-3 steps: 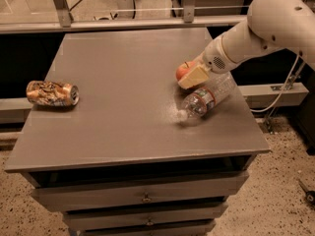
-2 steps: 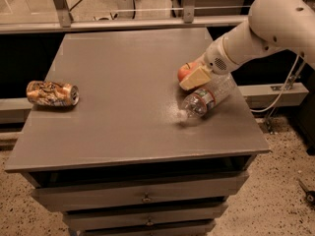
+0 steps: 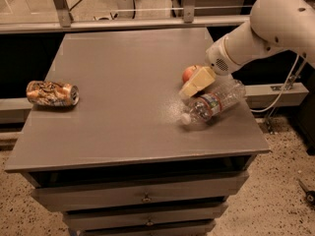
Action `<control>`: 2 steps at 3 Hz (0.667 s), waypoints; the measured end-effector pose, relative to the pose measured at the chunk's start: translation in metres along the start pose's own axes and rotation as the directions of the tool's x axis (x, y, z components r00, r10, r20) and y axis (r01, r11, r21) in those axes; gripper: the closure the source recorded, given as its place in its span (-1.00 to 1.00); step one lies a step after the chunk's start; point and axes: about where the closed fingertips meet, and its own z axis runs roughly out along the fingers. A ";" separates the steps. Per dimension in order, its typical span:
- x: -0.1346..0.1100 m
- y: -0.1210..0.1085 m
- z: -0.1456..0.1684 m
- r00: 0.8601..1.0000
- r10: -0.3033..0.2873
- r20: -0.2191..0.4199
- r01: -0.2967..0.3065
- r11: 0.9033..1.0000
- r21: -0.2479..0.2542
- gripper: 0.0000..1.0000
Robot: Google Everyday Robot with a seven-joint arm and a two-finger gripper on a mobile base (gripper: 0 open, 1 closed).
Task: Move apple near water bottle
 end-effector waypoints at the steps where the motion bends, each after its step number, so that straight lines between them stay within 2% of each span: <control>1: -0.001 -0.006 -0.007 1.000 0.006 0.020 -0.006 1.000 0.014 -1.00; 2: -0.007 -0.023 -0.028 0.996 0.022 0.090 -0.027 0.998 0.048 -1.00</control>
Offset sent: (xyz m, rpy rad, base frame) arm 0.0207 -0.0540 0.0686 0.1621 -0.1633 -0.0916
